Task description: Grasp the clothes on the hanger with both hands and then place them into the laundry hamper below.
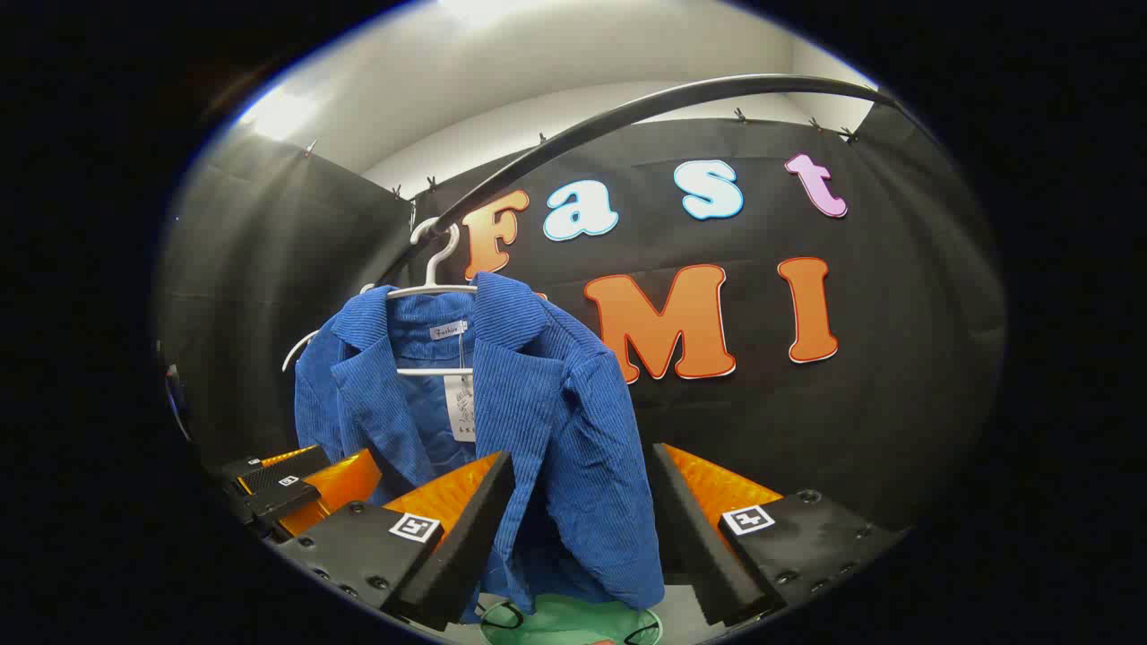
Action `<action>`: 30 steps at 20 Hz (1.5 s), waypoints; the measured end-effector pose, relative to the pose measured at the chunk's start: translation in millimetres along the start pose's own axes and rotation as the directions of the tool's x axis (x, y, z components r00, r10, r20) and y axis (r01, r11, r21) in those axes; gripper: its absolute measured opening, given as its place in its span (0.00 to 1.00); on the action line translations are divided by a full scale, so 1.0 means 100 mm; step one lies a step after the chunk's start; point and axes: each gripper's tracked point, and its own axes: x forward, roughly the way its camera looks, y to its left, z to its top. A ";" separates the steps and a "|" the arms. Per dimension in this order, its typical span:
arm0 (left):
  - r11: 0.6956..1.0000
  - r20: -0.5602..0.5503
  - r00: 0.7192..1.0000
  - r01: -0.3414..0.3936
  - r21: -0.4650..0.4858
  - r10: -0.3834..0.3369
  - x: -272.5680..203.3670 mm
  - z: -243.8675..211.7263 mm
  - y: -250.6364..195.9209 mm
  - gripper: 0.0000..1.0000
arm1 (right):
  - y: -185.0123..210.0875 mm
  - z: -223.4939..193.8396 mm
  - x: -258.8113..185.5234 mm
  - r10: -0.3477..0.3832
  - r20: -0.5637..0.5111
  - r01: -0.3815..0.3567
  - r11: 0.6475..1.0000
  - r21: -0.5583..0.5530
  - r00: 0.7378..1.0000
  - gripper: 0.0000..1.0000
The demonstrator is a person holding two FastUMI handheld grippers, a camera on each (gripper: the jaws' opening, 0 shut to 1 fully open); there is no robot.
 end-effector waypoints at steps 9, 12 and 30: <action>1.000 0.012 1.000 -0.028 -0.002 0.028 -0.04 0.04 0.08 0.92 | 0.04 0.01 -0.03 0.011 0.008 -0.011 1.000 -0.004 1.000 0.99; 0.999 0.012 0.999 -0.033 -0.001 0.033 -0.04 0.04 0.11 0.92 | 0.05 0.01 -0.04 0.013 0.006 -0.013 1.000 -0.003 1.000 0.99; 1.000 0.019 1.000 -0.019 -0.016 0.019 -0.08 0.14 0.14 0.92 | 0.06 -0.03 -0.01 0.034 0.004 -0.034 0.999 0.022 0.999 0.99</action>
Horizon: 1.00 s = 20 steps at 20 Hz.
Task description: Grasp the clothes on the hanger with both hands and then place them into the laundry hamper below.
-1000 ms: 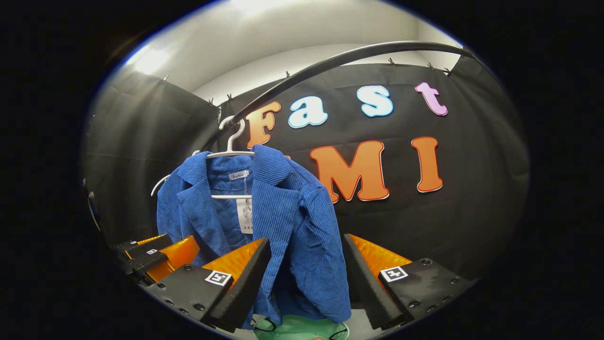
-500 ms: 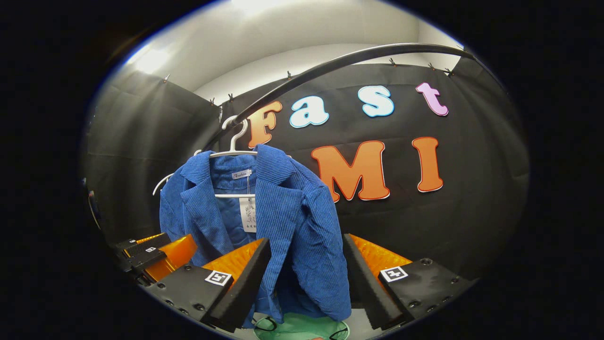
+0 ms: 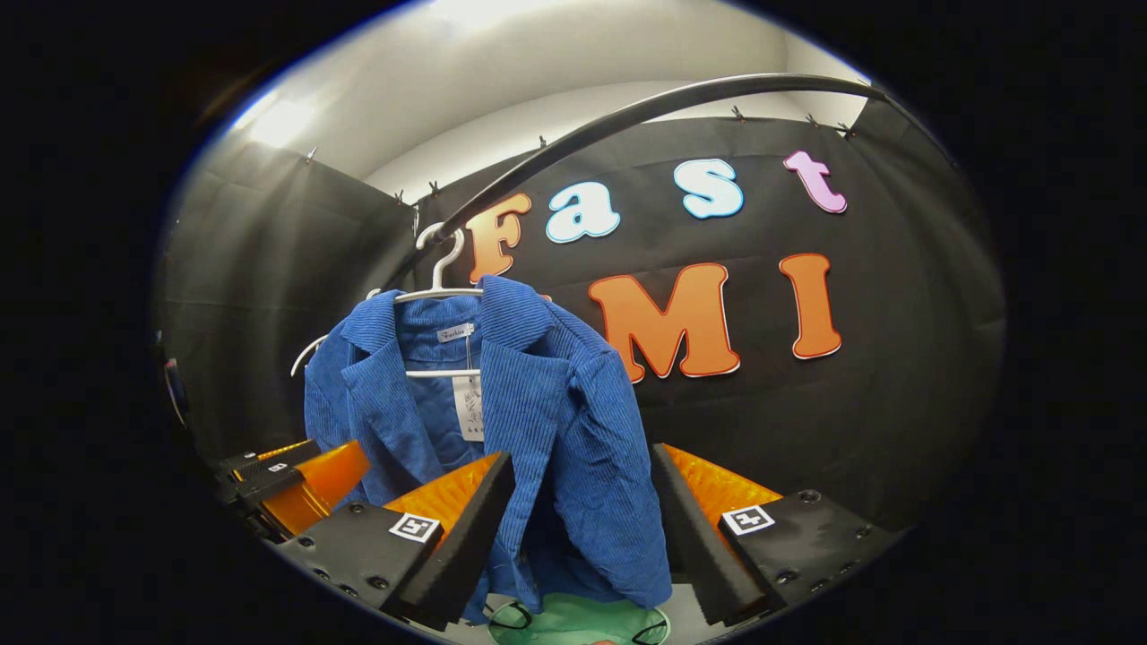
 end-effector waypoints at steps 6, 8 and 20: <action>0.999 -0.028 0.999 -0.042 -0.022 0.042 -0.04 -0.02 0.23 0.92 | 0.28 0.02 0.42 0.093 0.020 -0.094 0.995 0.022 0.995 0.99; 0.998 -0.039 0.998 -0.055 -0.021 0.054 -0.07 -0.03 0.31 0.92 | 0.37 -0.05 0.62 0.114 0.001 -0.114 0.993 0.040 0.993 0.92; 0.984 -0.032 0.986 -0.163 0.076 0.166 -0.14 -0.02 0.77 0.92 | 0.64 -0.90 1.59 0.068 -0.147 -0.061 0.997 0.052 0.987 0.98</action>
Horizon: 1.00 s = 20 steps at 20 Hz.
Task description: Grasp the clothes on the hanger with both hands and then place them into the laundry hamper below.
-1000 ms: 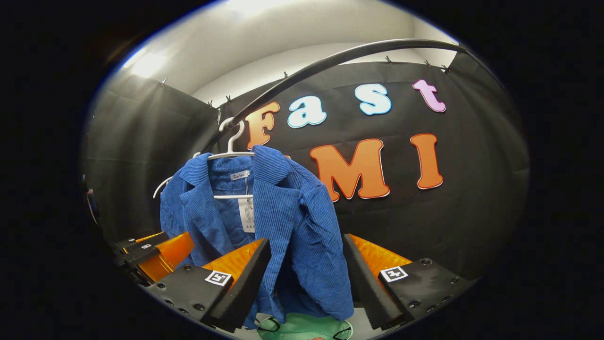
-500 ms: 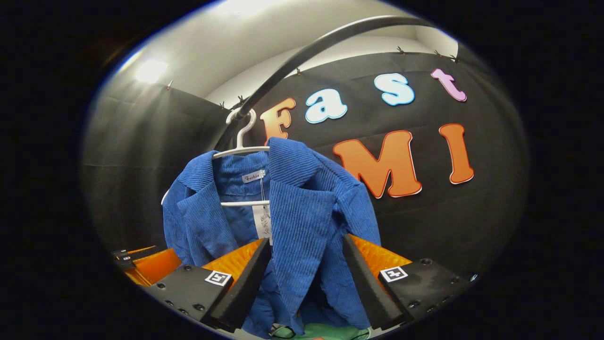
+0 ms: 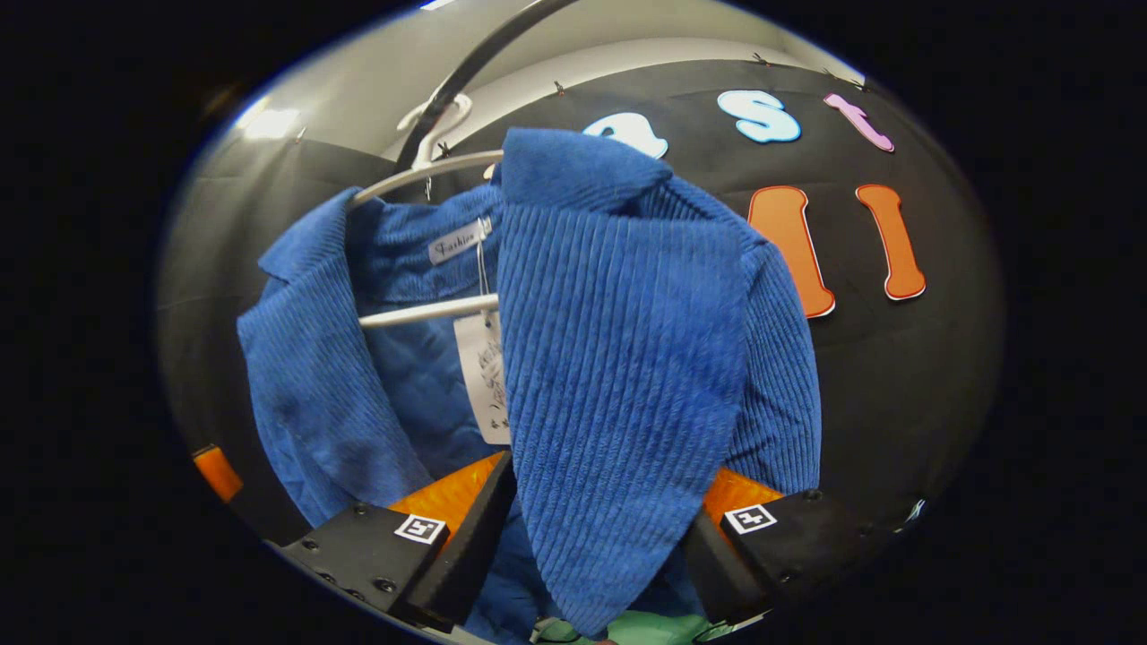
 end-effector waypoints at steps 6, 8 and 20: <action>0.999 -0.005 0.999 0.033 -0.002 -0.033 0.02 -0.08 -0.19 0.92 | -0.24 -0.04 -0.01 -0.013 -0.011 0.014 0.999 0.041 1.000 0.45; 0.998 -0.015 0.998 0.061 -0.006 -0.061 0.06 -0.14 -0.29 0.94 | -0.35 0.02 -0.08 -0.010 0.007 0.010 1.000 0.021 1.000 0.11; 0.977 -0.005 0.979 0.201 -0.079 -0.202 0.35 -0.27 -1.02 0.92 | -0.48 0.97 -1.05 0.052 0.208 -0.050 0.999 -0.013 0.977 0.07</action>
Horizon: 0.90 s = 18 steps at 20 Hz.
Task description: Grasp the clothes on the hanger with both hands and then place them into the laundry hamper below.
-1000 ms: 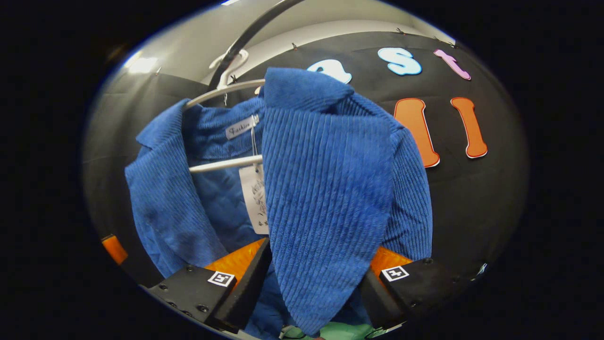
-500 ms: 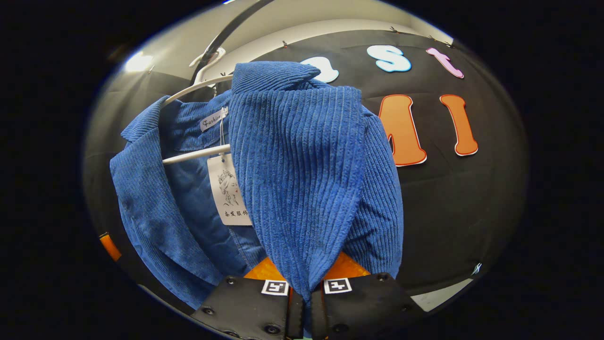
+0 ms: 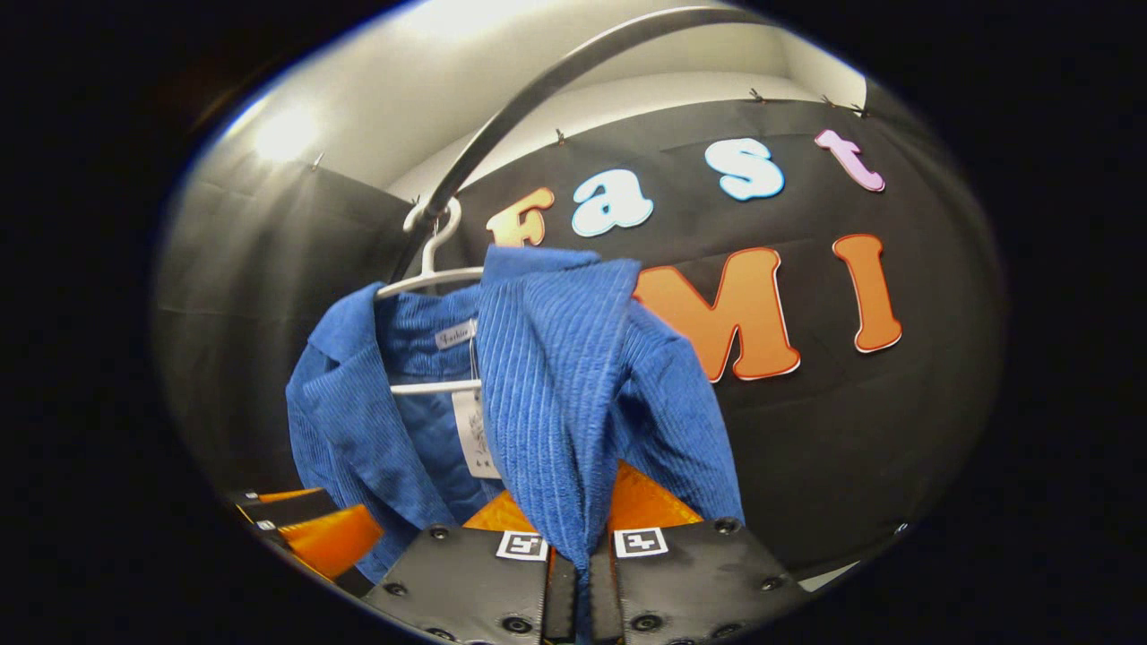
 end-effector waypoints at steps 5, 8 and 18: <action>0.997 0.034 0.997 -0.072 0.027 0.071 0.41 -0.17 -0.01 0.92 | -0.05 0.32 -0.18 0.012 0.060 -0.012 1.000 -0.007 0.998 0.20; 0.993 0.069 0.992 -0.113 0.035 0.110 0.56 -0.13 0.00 0.92 | 0.01 0.36 -0.26 0.040 0.068 -0.039 0.999 -0.008 0.997 0.20; 0.955 0.198 0.966 -0.208 0.212 0.167 0.99 0.01 0.15 0.88 | 0.24 0.43 -0.40 0.101 0.105 -0.096 0.994 -0.051 0.989 0.13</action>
